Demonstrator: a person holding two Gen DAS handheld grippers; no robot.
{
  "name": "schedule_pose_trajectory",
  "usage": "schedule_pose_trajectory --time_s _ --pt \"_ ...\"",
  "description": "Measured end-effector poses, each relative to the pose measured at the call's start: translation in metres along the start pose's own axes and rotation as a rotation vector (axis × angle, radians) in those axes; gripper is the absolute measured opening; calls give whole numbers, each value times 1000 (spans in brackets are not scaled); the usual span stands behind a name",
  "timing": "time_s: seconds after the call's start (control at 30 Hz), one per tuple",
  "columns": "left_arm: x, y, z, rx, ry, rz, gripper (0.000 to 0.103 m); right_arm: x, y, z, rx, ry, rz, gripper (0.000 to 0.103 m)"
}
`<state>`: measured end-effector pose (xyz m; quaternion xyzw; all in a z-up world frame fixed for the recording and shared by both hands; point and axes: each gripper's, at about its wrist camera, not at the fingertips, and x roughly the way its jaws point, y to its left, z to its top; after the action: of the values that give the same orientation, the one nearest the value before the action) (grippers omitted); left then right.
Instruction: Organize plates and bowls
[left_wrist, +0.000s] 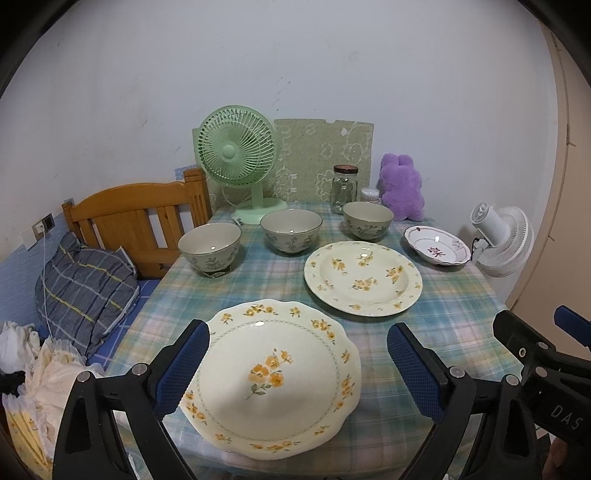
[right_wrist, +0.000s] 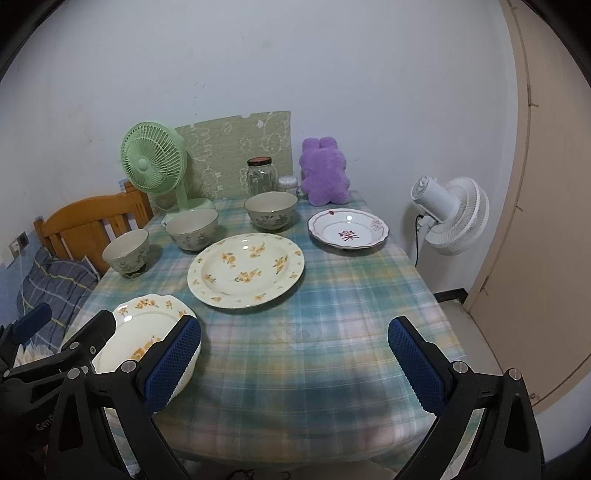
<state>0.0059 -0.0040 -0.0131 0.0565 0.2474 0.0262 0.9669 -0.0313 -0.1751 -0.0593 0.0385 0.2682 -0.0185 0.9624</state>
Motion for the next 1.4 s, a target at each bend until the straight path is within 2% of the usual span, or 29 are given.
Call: schedule_pose_trajectory --time_s 0.07,0.23,0.4,0.47,0.5,0.53,0.6,0.87,1.17,1.4 --pt "1 6 3 25 -6 28 96 3 5 1 -1 9 5 101" --pt "13 24 6 -28 66 11 95 16 22 6 -9 39 17 101" --pt "33 47 10 -62 66 -4 93 34 45 11 -17 64 22 100" --pt "44 57 12 -53 116 -2 92 44 57 13 -15 81 20 100" --pt "51 61 13 -36 180 0 92 48 61 14 -12 91 20 100" --pt "55 65 14 -27 212 0 91 53 67 15 -9 104 19 99" --pt "65 73 14 -21 253 -2 90 63 77 17 -6 125 17 99" --pt "109 101 0 -29 334 -16 89 106 116 10 -3 234 2 96" --pt "148 120 -29 -35 483 -48 84 150 141 -17 15 374 -22 92" --pt "172 123 -41 -39 566 -92 79 174 150 -26 7 459 -40 87"
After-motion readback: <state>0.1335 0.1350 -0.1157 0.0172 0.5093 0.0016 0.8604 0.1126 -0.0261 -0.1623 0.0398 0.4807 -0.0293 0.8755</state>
